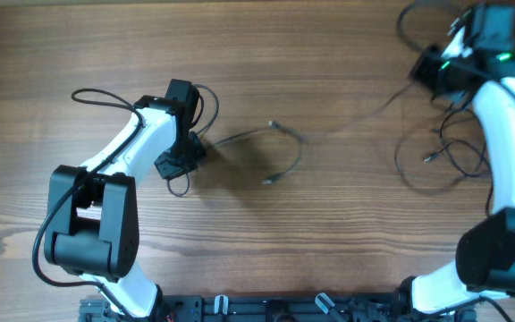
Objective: Untangle cables
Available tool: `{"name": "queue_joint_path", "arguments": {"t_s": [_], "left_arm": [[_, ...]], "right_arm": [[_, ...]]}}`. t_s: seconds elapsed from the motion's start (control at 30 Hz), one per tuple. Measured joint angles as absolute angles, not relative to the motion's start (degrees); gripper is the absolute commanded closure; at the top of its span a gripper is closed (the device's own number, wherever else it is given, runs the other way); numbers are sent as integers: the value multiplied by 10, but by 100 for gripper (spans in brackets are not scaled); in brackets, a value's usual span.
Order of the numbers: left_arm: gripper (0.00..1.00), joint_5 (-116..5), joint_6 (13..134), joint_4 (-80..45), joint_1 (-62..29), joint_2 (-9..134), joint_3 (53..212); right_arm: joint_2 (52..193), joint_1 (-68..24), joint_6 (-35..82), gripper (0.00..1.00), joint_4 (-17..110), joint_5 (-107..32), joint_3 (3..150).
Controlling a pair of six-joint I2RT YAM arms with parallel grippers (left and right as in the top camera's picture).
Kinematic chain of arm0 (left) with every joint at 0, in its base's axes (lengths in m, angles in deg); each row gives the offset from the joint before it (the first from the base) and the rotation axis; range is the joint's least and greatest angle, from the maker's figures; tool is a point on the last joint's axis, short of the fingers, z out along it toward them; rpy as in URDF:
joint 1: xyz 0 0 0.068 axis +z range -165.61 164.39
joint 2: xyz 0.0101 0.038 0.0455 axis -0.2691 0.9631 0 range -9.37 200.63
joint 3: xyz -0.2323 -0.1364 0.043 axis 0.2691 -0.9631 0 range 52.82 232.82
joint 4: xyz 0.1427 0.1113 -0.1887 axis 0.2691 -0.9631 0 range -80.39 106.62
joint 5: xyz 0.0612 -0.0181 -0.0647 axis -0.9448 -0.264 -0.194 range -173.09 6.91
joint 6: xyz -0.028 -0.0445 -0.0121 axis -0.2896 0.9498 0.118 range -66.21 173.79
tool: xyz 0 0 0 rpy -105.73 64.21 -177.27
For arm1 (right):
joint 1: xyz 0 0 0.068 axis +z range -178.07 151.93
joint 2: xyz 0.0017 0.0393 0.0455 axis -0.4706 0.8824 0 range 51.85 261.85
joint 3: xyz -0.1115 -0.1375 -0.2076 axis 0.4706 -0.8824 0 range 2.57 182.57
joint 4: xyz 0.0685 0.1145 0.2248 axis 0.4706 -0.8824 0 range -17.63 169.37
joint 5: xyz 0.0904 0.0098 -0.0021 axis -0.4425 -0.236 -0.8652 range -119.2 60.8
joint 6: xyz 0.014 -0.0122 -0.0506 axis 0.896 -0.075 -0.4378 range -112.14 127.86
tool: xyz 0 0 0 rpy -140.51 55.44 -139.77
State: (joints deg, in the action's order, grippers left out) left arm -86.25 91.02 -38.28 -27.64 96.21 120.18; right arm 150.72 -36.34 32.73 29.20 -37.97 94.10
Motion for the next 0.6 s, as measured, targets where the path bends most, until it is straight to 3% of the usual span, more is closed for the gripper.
{"name": "queue_joint_path", "arguments": {"t_s": [0.17, 0.4, 0.6], "left_arm": [[95, -863, 910, -383, -277, 962, 1202], [95, -863, 910, -383, -277, 962, 1202], [95, -863, 910, -383, -277, 962, 1202]], "right_arm": [[1489, -422, 318, 96, 288, -380, 1019], [1489, -539, 345, 96, 287, -381, 1021], [1489, -579, 357, 96, 270, -370, 1021]]}}
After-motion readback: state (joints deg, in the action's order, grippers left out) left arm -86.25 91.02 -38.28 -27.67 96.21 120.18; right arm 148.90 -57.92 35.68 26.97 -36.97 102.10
